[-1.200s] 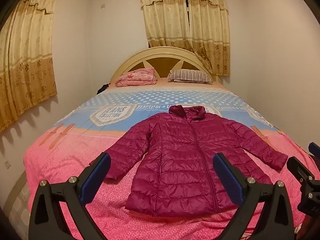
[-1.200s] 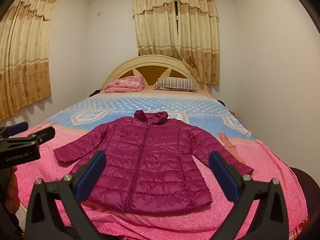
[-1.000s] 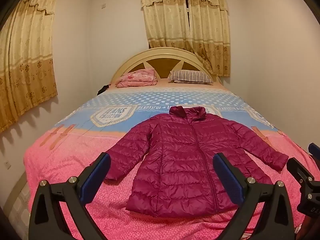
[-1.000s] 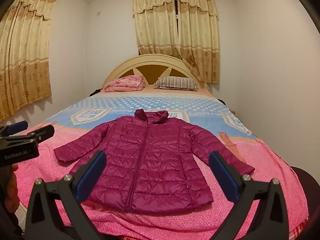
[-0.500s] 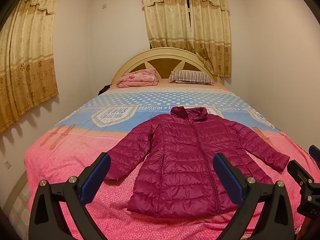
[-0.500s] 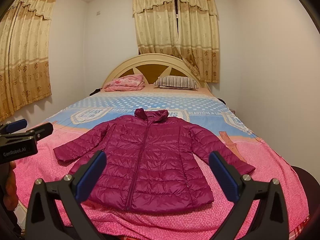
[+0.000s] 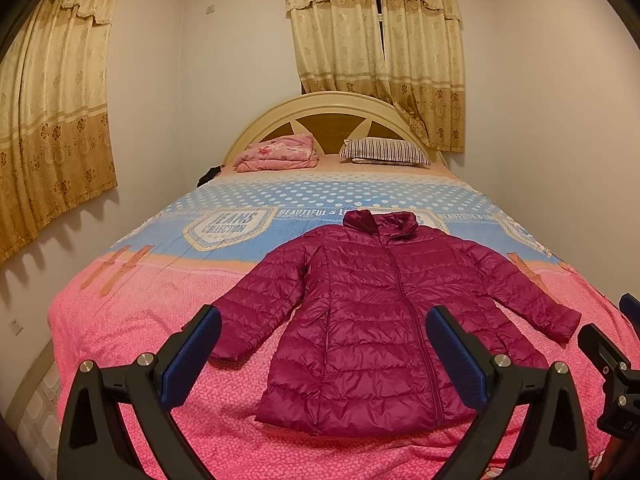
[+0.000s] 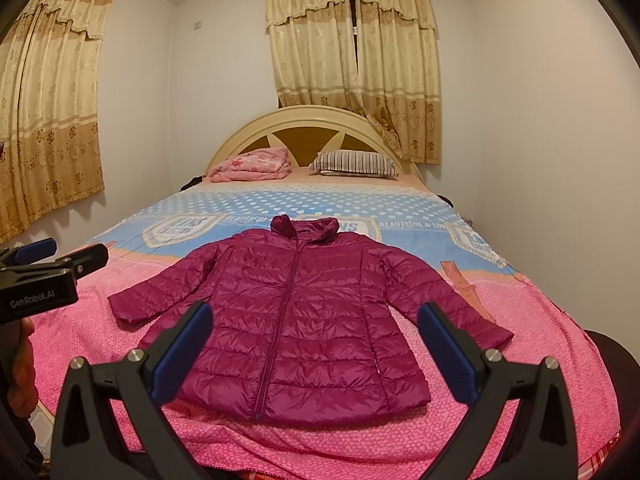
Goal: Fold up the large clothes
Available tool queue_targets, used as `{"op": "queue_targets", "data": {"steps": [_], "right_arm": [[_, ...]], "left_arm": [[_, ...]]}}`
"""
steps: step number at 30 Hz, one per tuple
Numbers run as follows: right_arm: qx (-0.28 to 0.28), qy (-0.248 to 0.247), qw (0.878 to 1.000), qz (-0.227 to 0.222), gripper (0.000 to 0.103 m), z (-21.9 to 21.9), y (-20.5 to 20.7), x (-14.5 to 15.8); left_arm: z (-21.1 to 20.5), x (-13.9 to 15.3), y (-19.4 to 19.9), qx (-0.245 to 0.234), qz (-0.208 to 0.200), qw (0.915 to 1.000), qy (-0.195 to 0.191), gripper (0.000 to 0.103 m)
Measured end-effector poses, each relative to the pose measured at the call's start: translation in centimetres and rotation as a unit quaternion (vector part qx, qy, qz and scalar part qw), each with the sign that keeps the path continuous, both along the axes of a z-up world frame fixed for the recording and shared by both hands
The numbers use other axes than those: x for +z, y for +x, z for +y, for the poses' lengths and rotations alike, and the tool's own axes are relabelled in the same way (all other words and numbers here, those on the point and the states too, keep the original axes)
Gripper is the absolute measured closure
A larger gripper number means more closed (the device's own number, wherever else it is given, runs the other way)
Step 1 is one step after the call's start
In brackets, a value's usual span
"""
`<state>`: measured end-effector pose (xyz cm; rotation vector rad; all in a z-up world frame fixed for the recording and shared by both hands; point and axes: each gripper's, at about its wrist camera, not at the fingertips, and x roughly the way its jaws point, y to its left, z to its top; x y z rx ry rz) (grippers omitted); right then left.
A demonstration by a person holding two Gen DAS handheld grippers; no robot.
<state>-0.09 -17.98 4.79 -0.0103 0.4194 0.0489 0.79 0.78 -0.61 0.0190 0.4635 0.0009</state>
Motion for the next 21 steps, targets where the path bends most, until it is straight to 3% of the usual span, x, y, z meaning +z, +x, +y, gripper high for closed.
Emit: {"op": "queue_targets", "data": {"steps": [21], "right_arm": [[0.004,0.002,1.000,0.006,0.000,0.32,0.06,-0.53]], "left_arm": [[0.57,-0.27,0.32,0.003,0.001,1.0000,-0.002,0.001]]}}
